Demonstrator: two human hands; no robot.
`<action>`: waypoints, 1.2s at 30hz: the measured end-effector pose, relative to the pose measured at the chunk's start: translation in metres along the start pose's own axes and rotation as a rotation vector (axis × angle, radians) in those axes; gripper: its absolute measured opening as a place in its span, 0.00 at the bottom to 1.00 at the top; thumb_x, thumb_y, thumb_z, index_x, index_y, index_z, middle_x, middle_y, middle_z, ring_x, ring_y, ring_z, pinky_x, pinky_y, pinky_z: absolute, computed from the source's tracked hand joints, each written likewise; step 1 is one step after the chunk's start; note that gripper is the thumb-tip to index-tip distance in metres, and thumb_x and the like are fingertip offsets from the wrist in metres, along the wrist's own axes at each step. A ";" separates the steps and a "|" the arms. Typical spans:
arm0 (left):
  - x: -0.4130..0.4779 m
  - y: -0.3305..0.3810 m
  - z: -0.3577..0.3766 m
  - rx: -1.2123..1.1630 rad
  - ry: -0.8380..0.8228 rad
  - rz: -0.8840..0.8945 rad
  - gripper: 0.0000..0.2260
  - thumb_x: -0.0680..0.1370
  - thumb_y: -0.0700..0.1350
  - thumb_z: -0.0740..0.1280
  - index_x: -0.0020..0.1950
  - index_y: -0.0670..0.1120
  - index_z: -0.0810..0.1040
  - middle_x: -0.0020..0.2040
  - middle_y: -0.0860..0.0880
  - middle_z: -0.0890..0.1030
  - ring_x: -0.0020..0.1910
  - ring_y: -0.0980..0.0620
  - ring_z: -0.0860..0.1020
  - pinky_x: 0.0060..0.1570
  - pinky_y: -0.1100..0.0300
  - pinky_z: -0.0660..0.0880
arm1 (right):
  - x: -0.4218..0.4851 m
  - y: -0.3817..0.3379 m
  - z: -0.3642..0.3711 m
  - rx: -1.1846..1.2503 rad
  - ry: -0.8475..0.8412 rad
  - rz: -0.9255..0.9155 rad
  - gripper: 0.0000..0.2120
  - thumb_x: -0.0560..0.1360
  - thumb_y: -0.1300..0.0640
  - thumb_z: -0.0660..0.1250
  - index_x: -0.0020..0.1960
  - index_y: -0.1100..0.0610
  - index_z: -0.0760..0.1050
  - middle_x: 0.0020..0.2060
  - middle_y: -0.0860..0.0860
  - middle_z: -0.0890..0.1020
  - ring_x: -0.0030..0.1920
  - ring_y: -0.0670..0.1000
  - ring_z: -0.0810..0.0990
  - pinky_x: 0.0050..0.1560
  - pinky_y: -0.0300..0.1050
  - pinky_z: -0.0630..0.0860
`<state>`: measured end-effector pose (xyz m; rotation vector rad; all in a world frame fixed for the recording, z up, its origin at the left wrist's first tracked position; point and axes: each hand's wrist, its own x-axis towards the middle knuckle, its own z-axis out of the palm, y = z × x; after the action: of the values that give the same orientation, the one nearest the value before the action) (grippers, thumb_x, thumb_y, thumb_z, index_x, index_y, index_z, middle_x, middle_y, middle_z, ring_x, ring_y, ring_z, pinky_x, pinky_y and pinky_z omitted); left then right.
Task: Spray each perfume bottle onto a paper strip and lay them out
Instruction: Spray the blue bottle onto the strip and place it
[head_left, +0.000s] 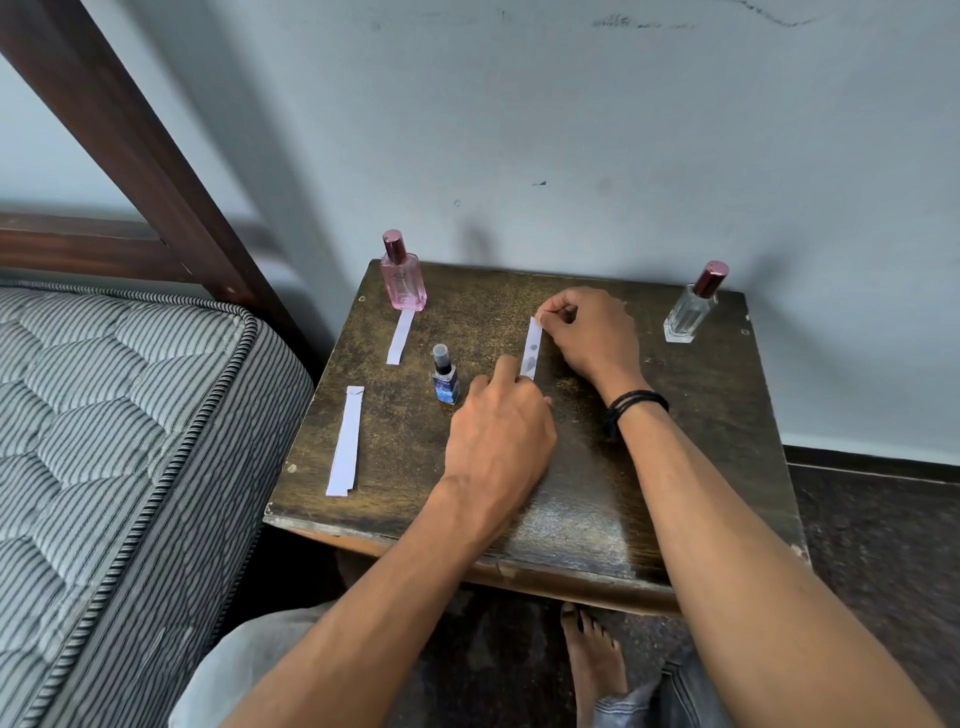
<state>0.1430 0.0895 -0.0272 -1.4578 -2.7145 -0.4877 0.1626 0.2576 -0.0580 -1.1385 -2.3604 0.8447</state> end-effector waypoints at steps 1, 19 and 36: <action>0.000 0.000 0.000 -0.004 0.000 0.000 0.13 0.82 0.48 0.65 0.50 0.38 0.81 0.53 0.44 0.76 0.49 0.41 0.79 0.43 0.48 0.79 | 0.000 0.000 0.000 -0.005 0.004 -0.002 0.04 0.78 0.51 0.69 0.48 0.47 0.84 0.43 0.41 0.82 0.45 0.44 0.78 0.47 0.42 0.71; 0.001 -0.001 0.000 -0.039 0.026 0.026 0.12 0.82 0.47 0.65 0.49 0.37 0.80 0.54 0.43 0.76 0.49 0.41 0.80 0.44 0.50 0.78 | -0.001 0.002 0.003 0.039 0.056 -0.003 0.08 0.80 0.50 0.68 0.52 0.49 0.84 0.50 0.45 0.86 0.50 0.47 0.81 0.47 0.41 0.71; 0.020 -0.079 -0.064 -1.038 0.661 -0.233 0.13 0.76 0.32 0.64 0.49 0.46 0.85 0.48 0.51 0.82 0.47 0.56 0.78 0.48 0.61 0.75 | -0.039 -0.027 -0.022 0.163 -0.276 -0.280 0.06 0.78 0.52 0.73 0.54 0.50 0.84 0.47 0.40 0.82 0.43 0.35 0.76 0.44 0.33 0.68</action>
<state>0.0593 0.0471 0.0168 -0.7409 -2.0806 -2.1374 0.1831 0.2208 -0.0272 -0.6412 -2.5327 1.1243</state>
